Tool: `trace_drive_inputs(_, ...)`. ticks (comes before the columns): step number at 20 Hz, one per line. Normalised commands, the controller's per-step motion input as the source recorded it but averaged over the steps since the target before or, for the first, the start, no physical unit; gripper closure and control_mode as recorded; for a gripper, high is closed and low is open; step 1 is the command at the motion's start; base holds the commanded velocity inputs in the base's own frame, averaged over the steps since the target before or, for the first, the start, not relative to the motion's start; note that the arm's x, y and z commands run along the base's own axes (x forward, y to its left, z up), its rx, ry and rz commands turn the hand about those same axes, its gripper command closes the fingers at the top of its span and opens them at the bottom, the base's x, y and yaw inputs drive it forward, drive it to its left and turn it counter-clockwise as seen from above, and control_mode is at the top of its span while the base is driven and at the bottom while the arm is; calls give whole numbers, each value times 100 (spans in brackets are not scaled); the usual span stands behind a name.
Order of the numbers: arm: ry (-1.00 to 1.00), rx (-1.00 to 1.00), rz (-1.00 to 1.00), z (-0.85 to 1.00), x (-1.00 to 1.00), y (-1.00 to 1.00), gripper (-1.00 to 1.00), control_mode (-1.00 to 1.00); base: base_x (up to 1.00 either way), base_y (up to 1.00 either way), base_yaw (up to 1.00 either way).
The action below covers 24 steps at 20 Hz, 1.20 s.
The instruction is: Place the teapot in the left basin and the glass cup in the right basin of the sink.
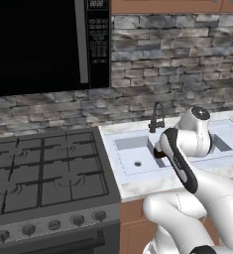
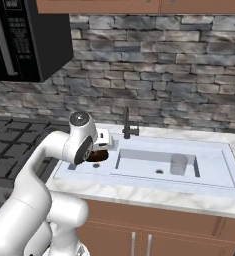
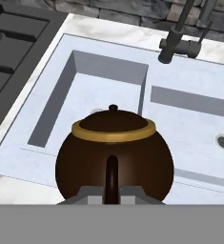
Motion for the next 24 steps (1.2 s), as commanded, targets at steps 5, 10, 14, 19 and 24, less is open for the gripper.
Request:
trace_drive_inputs(5,0,0,0,0,0,0,100,100,23,1,1)
trace_drive_inputs(10,0,0,0,0,0,0,100,100,9,1,1)
trace_drive_inputs(14,0,0,0,0,0,0,100,100,0,0,0)
trace_drive_inputs(19,0,0,0,0,0,0,100,100,0,0,0)
trace_drive_inputs(24,0,0,0,0,0,0,100,100,0,0,0)
